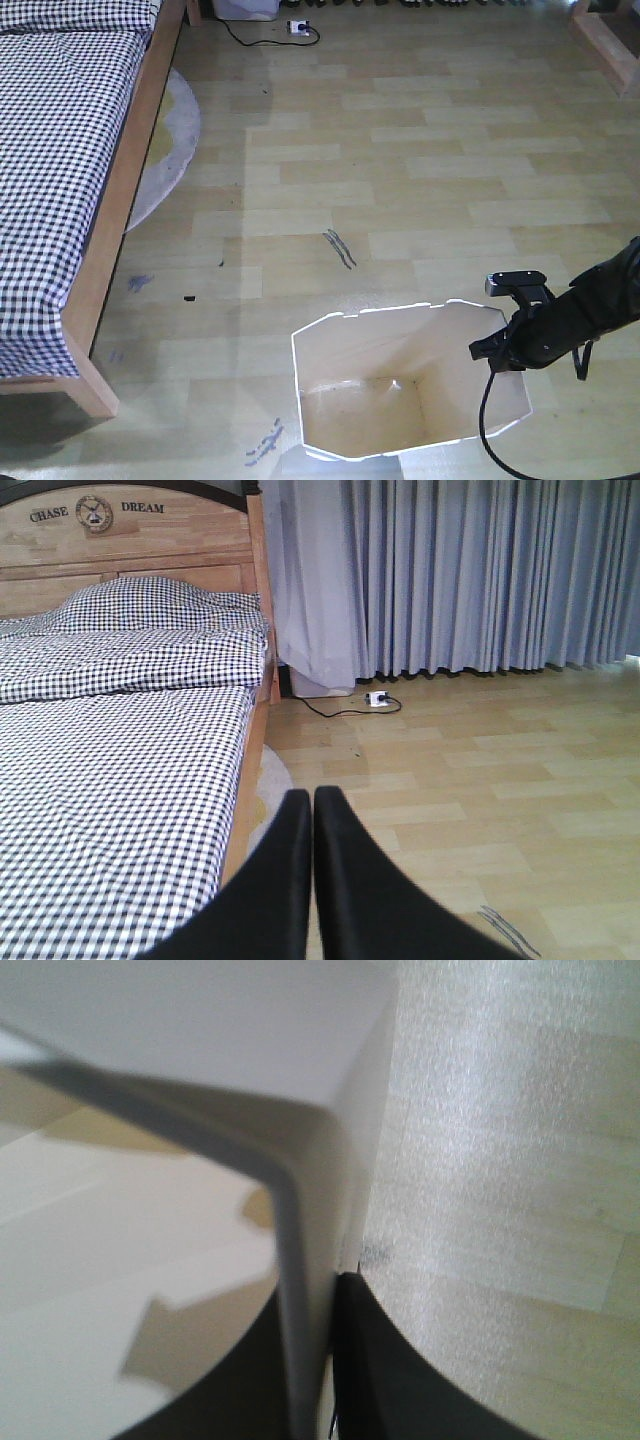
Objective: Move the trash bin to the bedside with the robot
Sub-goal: 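Drive toward the bed carrying the bin with the right gripper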
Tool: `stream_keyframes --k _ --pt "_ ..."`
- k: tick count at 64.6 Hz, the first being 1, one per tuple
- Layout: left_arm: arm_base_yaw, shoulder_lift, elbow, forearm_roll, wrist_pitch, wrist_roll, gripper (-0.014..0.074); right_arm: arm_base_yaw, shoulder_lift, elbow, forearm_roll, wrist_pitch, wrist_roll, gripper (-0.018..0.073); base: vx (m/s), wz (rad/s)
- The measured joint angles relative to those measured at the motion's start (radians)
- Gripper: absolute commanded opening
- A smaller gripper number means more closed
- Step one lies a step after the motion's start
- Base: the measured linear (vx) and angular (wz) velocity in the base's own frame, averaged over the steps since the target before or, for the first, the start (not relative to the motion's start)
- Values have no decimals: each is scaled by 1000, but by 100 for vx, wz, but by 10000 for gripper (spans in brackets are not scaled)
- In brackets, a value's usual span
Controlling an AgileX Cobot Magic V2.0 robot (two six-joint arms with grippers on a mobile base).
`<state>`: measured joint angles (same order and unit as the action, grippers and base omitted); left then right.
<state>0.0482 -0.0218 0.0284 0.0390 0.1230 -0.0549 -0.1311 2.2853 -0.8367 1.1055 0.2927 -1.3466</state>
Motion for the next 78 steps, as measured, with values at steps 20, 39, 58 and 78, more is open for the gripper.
stream_keyframes --k 20,39,58,78 --pt "0 0 0 0 0 0 -6 0 0 0 0 0 0 -6 31 7" --pt "0 0 0 0 0 0 -6 0 0 0 0 1 0 -6 32 -3" --pt "0 0 0 0 0 0 -6 0 0 0 0 1 0 -6 32 -7" --pt "0 0 0 0 0 0 -6 0 0 0 0 0 0 -6 31 -5"
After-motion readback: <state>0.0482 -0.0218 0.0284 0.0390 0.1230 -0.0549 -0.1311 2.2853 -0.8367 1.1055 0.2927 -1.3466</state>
